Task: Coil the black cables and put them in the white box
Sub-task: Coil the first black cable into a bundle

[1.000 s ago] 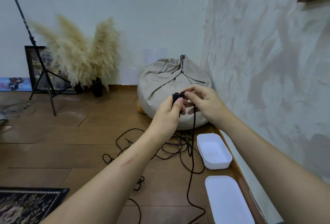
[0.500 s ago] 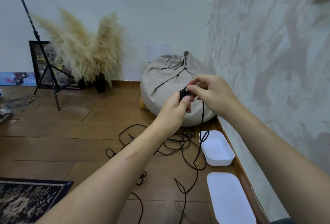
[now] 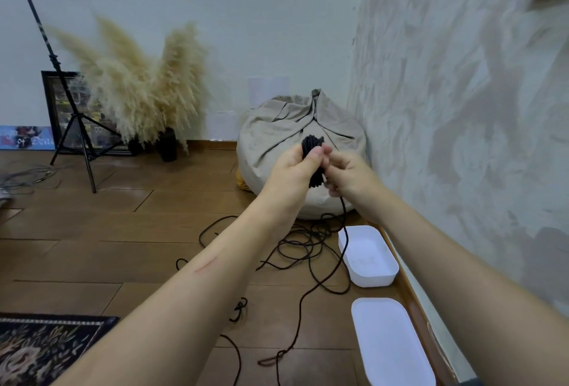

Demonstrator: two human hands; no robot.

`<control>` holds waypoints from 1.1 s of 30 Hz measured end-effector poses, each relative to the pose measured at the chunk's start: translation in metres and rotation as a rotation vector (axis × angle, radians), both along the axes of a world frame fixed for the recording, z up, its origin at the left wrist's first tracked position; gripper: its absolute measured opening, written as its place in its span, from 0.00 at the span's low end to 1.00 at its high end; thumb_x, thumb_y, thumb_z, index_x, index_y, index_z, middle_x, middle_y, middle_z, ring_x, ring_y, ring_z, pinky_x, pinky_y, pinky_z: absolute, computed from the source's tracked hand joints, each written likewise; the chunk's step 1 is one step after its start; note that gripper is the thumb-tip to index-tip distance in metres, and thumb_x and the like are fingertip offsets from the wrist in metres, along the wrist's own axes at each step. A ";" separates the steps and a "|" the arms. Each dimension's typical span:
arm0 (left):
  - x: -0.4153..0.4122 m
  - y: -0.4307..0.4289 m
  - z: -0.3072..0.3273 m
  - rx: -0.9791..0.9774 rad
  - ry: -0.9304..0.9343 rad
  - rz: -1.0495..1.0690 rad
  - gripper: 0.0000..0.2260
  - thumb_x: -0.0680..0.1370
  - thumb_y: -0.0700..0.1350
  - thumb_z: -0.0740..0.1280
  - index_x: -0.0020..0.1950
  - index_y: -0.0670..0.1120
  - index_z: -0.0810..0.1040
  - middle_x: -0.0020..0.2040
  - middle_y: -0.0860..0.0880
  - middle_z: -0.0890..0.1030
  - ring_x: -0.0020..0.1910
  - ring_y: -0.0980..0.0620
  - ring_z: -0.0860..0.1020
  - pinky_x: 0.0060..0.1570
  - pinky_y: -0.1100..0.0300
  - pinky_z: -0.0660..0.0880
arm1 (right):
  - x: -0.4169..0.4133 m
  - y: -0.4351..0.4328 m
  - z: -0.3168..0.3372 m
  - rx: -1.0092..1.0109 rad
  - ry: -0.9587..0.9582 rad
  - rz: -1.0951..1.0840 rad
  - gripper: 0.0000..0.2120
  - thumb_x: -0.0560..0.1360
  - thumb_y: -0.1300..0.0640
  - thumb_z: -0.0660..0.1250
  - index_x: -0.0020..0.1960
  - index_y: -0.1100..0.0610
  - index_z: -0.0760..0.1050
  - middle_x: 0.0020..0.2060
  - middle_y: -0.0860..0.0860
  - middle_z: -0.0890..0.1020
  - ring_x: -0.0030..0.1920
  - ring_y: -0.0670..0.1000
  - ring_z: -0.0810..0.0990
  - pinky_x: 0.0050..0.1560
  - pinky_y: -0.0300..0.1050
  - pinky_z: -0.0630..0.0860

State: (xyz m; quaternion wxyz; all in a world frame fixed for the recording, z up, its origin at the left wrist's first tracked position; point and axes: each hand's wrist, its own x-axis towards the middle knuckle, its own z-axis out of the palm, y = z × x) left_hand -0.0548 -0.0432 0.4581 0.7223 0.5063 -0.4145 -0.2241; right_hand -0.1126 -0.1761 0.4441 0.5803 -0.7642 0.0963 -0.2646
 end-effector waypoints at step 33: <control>0.022 -0.001 -0.050 0.432 -0.527 0.225 0.07 0.86 0.48 0.58 0.51 0.53 0.74 0.41 0.53 0.77 0.41 0.55 0.74 0.41 0.59 0.69 | -0.013 -0.020 0.007 -0.538 0.226 -0.189 0.14 0.69 0.43 0.77 0.40 0.54 0.83 0.31 0.48 0.79 0.34 0.47 0.74 0.40 0.46 0.70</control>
